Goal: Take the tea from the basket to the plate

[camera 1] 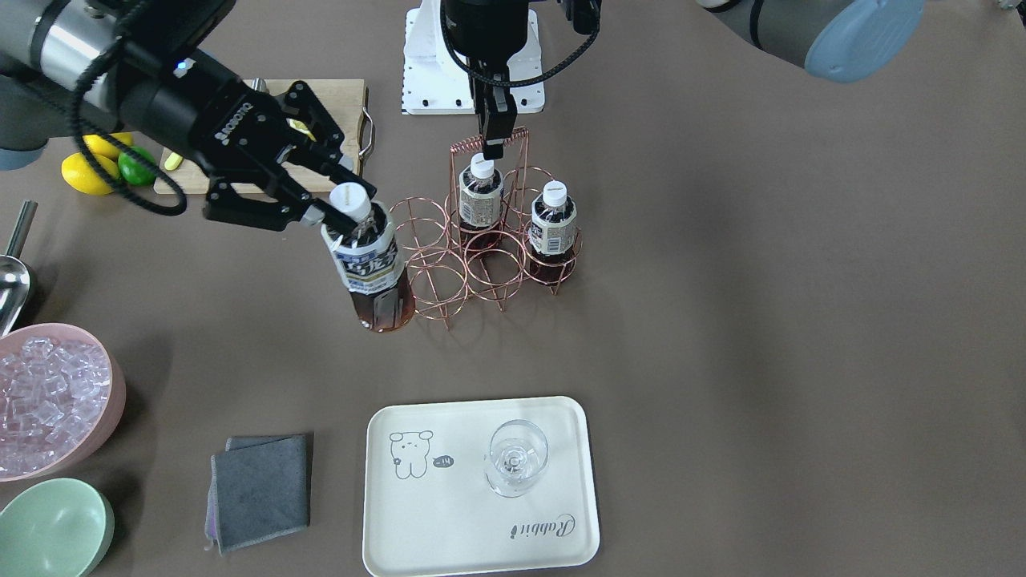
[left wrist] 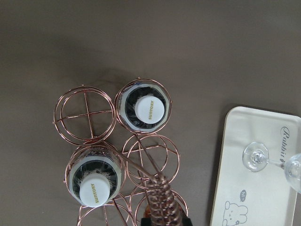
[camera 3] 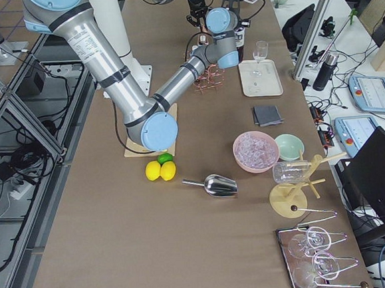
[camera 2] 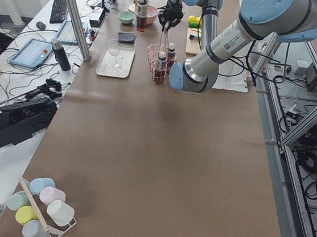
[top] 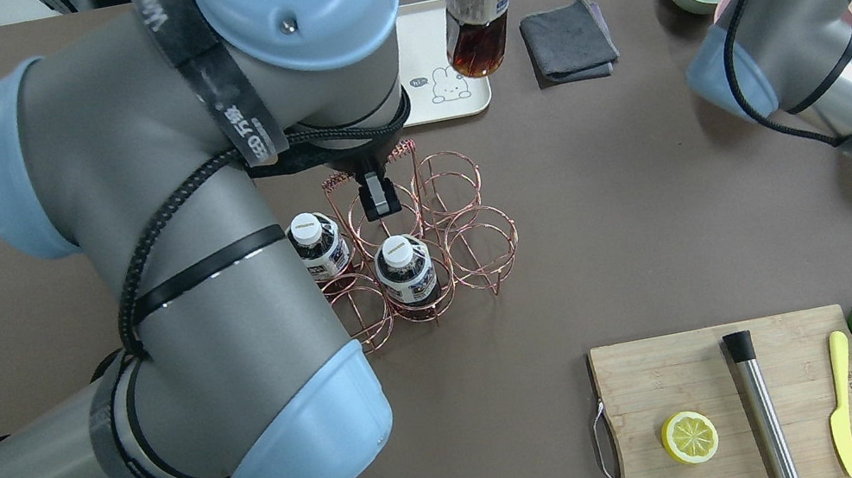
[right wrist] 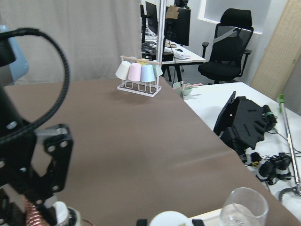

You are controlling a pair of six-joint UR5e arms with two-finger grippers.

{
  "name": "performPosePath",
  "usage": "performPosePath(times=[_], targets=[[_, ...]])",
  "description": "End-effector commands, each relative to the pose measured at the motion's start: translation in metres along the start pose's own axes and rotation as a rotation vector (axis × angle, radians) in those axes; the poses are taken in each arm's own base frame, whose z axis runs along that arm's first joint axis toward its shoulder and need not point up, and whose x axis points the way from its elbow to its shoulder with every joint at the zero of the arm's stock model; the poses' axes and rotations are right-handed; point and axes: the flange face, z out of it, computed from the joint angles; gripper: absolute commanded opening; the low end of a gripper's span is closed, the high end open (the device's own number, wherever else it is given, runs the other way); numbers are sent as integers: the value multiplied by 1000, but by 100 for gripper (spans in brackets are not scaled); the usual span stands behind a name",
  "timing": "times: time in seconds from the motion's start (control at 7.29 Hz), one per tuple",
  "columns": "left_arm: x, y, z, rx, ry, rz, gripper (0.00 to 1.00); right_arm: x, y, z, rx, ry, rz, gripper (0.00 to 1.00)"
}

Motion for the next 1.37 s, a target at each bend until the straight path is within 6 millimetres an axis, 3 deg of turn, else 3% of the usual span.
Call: performPosePath(times=[0.0,0.27,0.41,0.55,0.82,0.96,1.23], targets=[[42,-35,-47,-32,24,-7,0,90,-3,-13,-42,166,26,0],[81,-85,-79,-19,16,34,0,142,5,18,-75,287,71,0],[93,-124,-80,-11,24,62,0,146,11,41,-81,329,87,0],[108,-154,-76,17,40,85,0,137,30,68,-82,328,141,0],[133,-197,-53,90,30,163,0,121,83,124,-33,340,211,0],[163,-235,-61,123,66,166,0,112,99,142,-25,349,210,0],[244,-323,-49,167,41,221,0,91,115,164,-32,344,232,0]])
